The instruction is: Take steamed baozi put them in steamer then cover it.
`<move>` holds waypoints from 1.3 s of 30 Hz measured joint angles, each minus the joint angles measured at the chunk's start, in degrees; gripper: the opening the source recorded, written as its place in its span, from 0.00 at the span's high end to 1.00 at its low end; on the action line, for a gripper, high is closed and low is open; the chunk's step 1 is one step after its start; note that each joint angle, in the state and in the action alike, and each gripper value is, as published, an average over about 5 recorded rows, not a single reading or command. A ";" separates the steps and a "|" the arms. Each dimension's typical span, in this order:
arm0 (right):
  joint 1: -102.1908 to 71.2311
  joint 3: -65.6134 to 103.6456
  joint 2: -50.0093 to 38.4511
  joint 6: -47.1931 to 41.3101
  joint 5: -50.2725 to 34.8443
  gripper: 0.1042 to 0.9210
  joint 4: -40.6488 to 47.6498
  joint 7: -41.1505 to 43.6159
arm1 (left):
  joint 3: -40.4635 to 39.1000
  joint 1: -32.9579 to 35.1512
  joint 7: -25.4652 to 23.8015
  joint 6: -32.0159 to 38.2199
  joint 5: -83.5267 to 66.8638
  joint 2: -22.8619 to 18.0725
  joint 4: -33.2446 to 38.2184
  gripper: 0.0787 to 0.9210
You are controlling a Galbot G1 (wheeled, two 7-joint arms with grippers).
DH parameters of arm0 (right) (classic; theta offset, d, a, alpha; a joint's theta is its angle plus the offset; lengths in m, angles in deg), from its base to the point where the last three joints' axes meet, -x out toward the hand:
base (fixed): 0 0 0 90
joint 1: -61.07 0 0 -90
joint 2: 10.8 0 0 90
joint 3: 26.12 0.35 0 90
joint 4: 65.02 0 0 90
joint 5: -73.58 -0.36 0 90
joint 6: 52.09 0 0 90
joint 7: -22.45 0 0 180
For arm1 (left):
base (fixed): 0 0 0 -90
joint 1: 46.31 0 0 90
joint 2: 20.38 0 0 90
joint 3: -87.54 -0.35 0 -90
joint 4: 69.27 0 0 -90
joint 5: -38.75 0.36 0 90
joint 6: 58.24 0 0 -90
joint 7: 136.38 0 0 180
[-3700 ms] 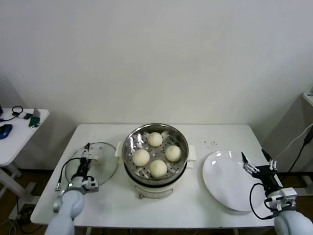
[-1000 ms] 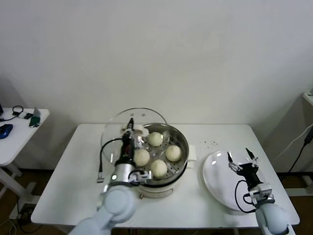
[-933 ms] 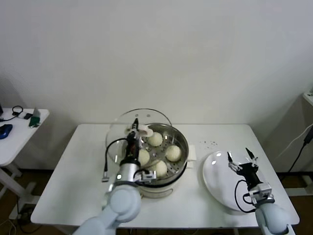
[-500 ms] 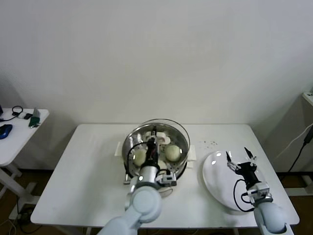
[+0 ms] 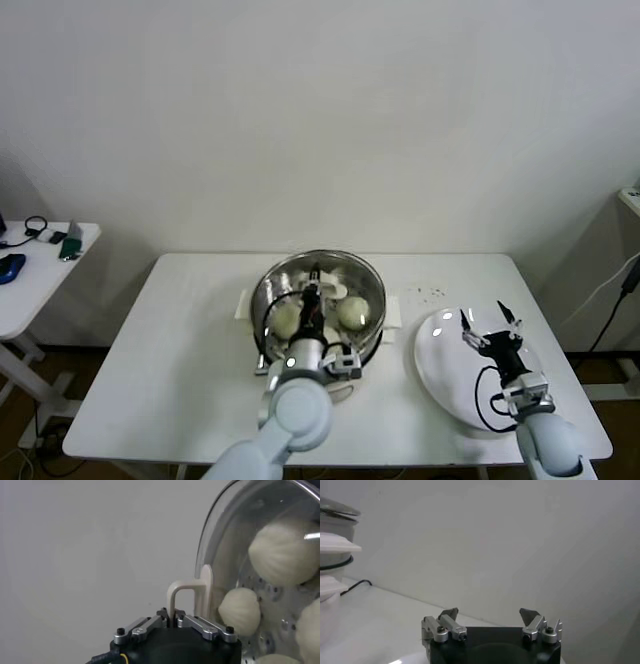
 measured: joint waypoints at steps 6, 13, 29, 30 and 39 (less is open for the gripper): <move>0.21 -0.14 0.26 0.20 0.10 0.12 0.18 0.00 | -0.12 0.53 -1.08 0.04 1.15 0.36 -0.05 0.92; 0.22 -0.17 0.28 0.41 0.14 0.12 0.26 0.01 | -0.06 0.33 -1.34 0.06 2.15 0.18 -0.58 0.92; 0.08 -0.34 0.33 1.33 0.13 0.12 0.78 0.40 | -0.06 0.50 -0.93 0.09 2.94 1.39 -1.18 0.92; 0.09 -0.34 0.31 1.38 0.12 0.12 0.81 0.51 | -0.02 0.59 -0.90 0.09 2.96 1.36 -1.19 0.92; 0.29 -0.13 0.39 1.19 -0.49 0.12 0.95 1.09 | -0.18 1.25 -1.00 -0.02 2.85 1.65 -0.48 0.72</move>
